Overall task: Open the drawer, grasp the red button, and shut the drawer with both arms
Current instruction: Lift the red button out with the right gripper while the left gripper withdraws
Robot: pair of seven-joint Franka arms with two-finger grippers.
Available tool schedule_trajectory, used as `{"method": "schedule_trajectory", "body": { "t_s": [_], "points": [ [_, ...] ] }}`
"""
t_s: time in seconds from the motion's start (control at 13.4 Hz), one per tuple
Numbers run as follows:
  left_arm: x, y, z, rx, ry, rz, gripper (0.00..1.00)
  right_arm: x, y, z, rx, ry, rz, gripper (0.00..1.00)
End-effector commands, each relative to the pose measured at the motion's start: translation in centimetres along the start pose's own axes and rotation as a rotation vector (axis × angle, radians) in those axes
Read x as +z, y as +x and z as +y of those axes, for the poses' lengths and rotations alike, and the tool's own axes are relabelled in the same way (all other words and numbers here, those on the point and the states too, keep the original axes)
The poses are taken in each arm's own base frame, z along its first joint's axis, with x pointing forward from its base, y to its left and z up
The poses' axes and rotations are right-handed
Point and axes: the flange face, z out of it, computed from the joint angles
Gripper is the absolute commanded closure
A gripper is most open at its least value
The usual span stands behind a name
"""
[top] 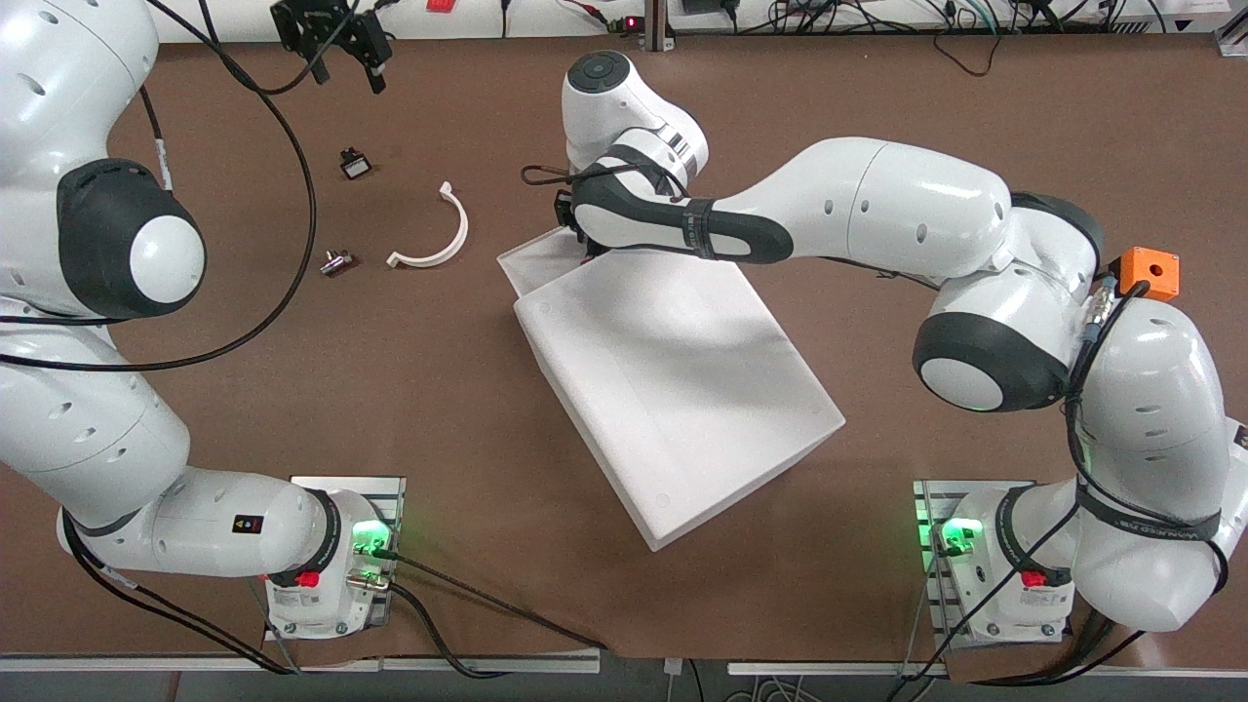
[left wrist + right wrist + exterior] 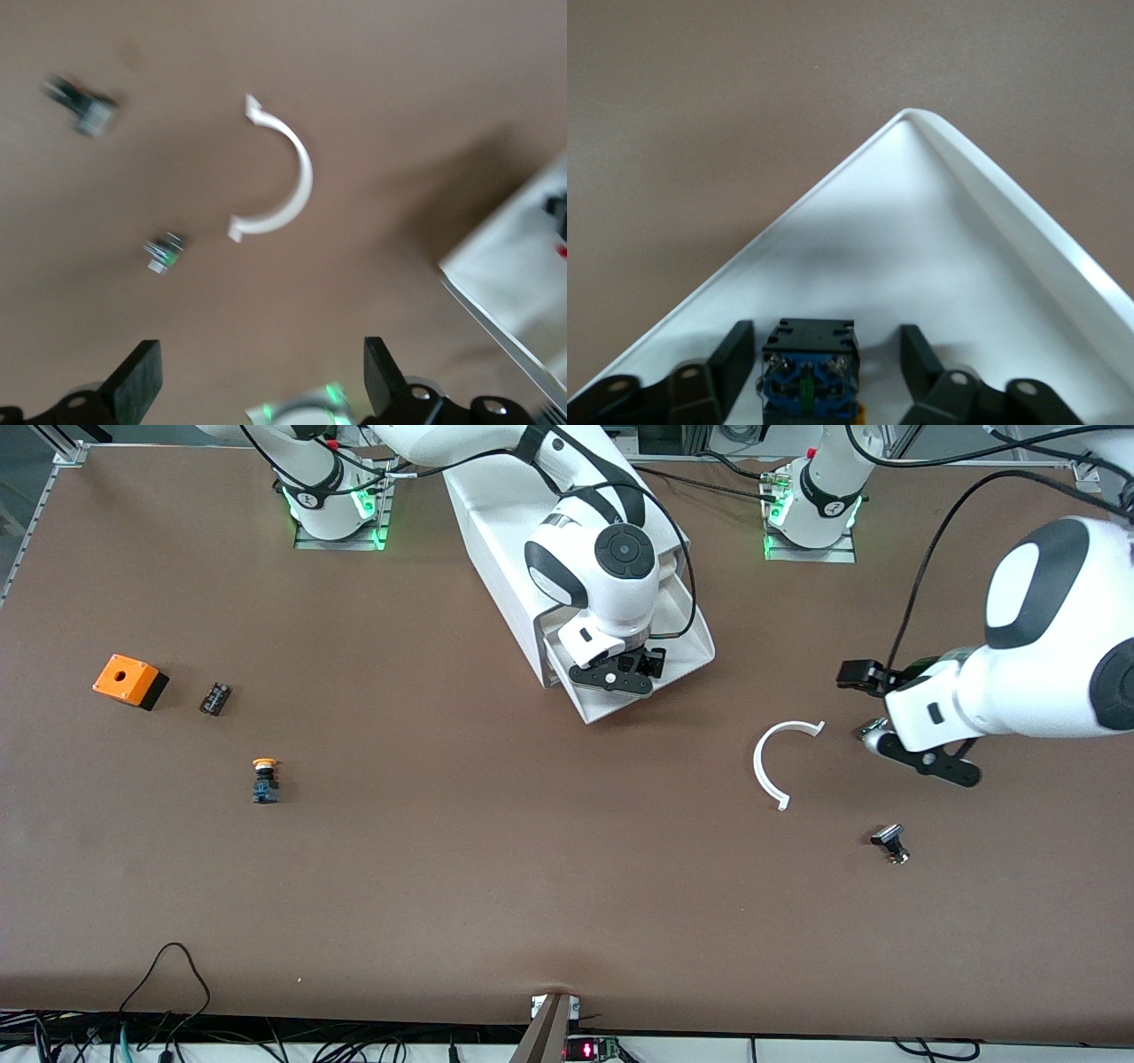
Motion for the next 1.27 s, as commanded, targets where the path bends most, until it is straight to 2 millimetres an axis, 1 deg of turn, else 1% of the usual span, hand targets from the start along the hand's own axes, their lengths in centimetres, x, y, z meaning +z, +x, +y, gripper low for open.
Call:
{"method": "schedule_trajectory", "body": {
  "t_s": [0.0, 0.07, 0.15, 0.3, 0.37, 0.45, 0.52, 0.6, 0.67, 0.75, 0.82, 0.89, 0.97, 1.04, 1.19],
  "points": [
    [-3.0, 2.3, -1.3, -0.023, 0.071, 0.133, 0.0, -0.6, -1.2, -0.5, 0.014, -0.006, -0.006, 0.97],
    [-2.9, 2.3, -1.3, -0.03, 0.073, 0.13, 0.0, -0.9, -1.2, -0.5, 0.022, -0.004, -0.005, 1.0],
    [-3.3, 2.0, -1.6, -0.037, 0.072, 0.136, 0.01, -1.3, -1.2, -0.6, 0.033, -0.003, -0.005, 1.0],
    [-3.9, 1.6, -1.3, -0.035, 0.078, 0.145, 0.01, -3.4, -1.0, -0.9, 0.037, 0.0, -0.005, 1.0],
    [-4.1, 1.2, -1.1, -0.042, 0.078, 0.145, 0.0, -5.3, -0.3, -0.9, 0.043, 0.01, 0.002, 1.0],
    [-3.6, 0.5, -1.2, -0.082, 0.066, 0.14, 0.0, -8.0, 0.8, -0.7, 0.052, 0.035, 0.019, 1.0],
    [-3.3, -0.5, -1.2, -0.106, 0.068, 0.142, 0.0, -10.4, 3.1, 0.2, 0.079, 0.063, 0.034, 1.0],
    [-2.8, -2.5, -0.5, -0.108, 0.08, 0.175, 0.0, -12.8, 6.4, 1.9, 0.098, 0.099, 0.052, 1.0],
    [-2.2, -4.2, 0.1, -0.103, 0.096, 0.233, 0.0, -14.3, 8.3, 3.3, 0.076, 0.114, 0.066, 1.0],
    [-1.6, -5.9, 0.7, -0.104, 0.103, 0.255, 0.0, -16.1, 10.8, 5.3, 0.054, 0.127, 0.083, 1.0],
    [-1.4, -6.9, 0.9, -0.125, 0.102, 0.25, 0.0, -16.9, 13.0, 7.3, 0.018, 0.12, 0.076, 1.0],
    [-1.6, -7.1, 1.1, -0.153, 0.1, 0.245, 0.0, -16.6, 15.5, 9.9, -0.042, 0.079, 0.049, 1.0],
    [-1.5, -7.1, 1.2, -0.168, 0.097, 0.231, 0.0, -17.0, 17.6, 12.6, -0.106, 0.043, 0.028, 1.0],
    [-1.4, -7.1, 1.2, -0.17, 0.096, 0.223, 0.0, -17.3, 19.1, 14.8, -0.158, 0.016, 0.01, 1.0],
    [-1.2, -7.2, 1.4, -0.19, 0.091, 0.206, 0.0, -16.1, 22.1, 18.9, -0.197, -0.039, -0.035, 1.0]
  ]
}}
